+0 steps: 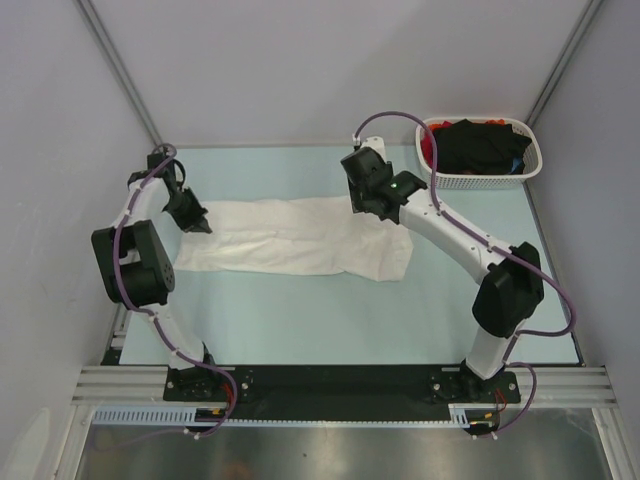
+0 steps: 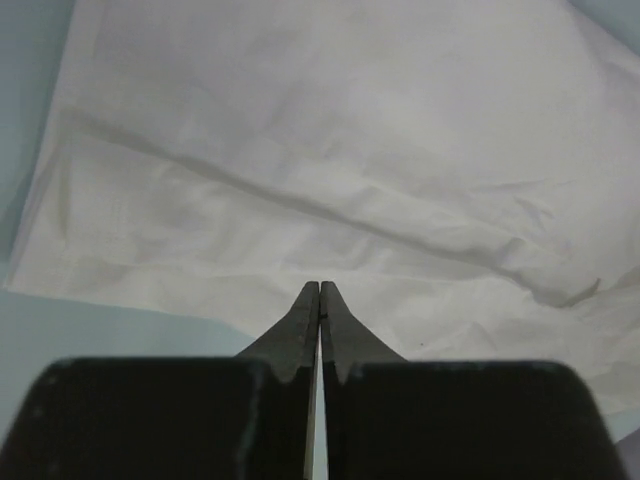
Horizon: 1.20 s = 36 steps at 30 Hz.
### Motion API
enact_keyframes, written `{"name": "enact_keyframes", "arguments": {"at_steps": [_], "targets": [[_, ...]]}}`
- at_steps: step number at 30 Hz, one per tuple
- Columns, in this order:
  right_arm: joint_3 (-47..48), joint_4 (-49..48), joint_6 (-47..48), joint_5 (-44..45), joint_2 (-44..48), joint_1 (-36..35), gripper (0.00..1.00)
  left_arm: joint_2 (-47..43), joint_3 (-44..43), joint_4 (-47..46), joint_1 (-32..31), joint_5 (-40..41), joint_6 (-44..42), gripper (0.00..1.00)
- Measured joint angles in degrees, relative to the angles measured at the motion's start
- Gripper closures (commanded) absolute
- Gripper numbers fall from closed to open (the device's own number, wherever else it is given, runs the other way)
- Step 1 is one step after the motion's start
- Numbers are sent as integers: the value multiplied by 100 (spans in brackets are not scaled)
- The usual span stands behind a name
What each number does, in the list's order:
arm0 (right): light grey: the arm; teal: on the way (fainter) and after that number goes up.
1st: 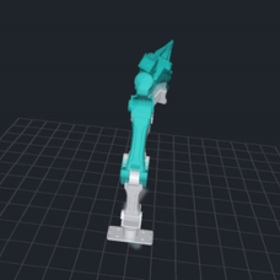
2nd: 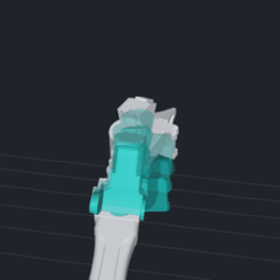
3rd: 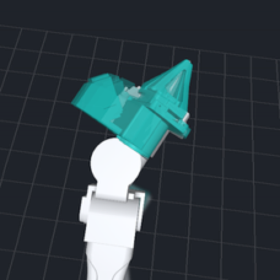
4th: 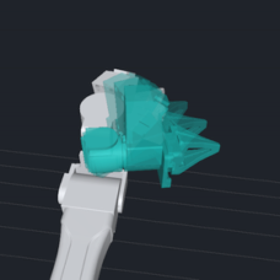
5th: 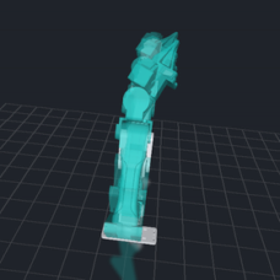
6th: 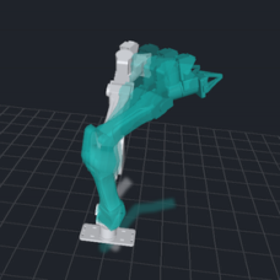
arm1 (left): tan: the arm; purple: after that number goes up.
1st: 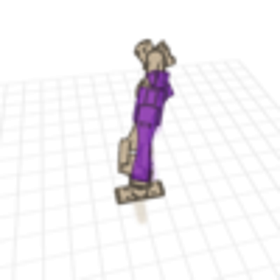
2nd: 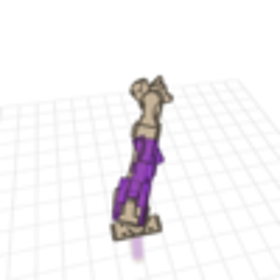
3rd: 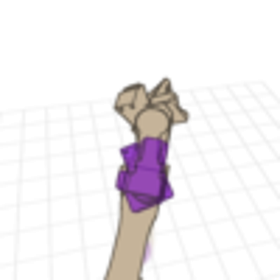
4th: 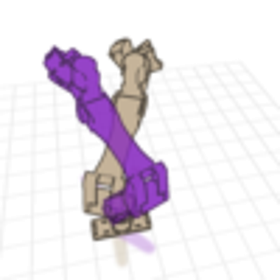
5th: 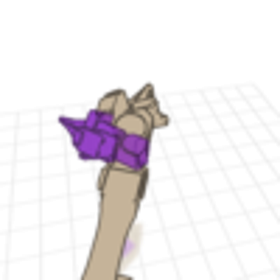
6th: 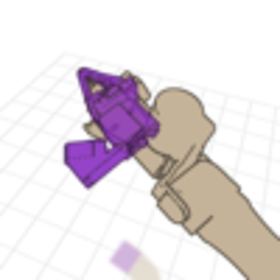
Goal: Fold and stack the t-shirts
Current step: Fold the other side of the tshirt into a rectangle
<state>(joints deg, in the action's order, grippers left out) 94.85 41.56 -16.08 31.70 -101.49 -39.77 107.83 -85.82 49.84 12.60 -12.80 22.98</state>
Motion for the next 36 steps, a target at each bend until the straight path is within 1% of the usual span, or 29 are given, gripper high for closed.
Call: {"name": "enact_keyframes", "arguments": {"at_steps": [1,2,3,4,5,7,11,13,14,15,16,17,18,19,24,36], "targets": [[-9,-35,-33,-203,46,26,48,7,0,66,-4,109,-9,70],[-9,-68,-57,-387,50,50,48,17,0,129,-7,216,-33,36],[-17,-87,-83,-553,39,68,49,28,0,199,-9,352,-48,25],[-39,-85,-114,-691,11,85,48,42,0,269,-11,490,-72,18],[-61,-72,-138,-807,-20,96,48,52,0,341,-13,605,-57,7],[-122,-61,-188,-1010,-76,118,48,72,0,448,-15,831,-70,2],[-214,-22,-236,-1276,-136,164,48,81,0,557,-17,1248,-63,0],[-221,4,-243,-1357,-136,195,48,101,0,612,-17,1451,-79,3],[-221,4,-247,-1386,-136,216,48,122,0,625,-17,1519,-85,8],[-221,0,-256,-1425,-136,251,48,155,0,640,-17,1593,-96,11],[-227,-2,-262,-1449,-136,291,48,201,0,647,-17,1652,-105,17],[-243,-7,-275,-1475,-136,334,48,258,0,649,-20,1707,-103,52],[-262,-7,-280,-1488,-136,380,48,321,0,651,-20,1731,-105,80],[-286,-7,-291,-1510,-136,428,48,387,0,654,-22,1753,-79,100],[-348,-7,-295,-1574,-136,610,48,592,0,706,-98,1784,-144,100],[-463,-31,-339,-1722,-136,651,48,354,13,793,-605,1816,-166,100]]}}
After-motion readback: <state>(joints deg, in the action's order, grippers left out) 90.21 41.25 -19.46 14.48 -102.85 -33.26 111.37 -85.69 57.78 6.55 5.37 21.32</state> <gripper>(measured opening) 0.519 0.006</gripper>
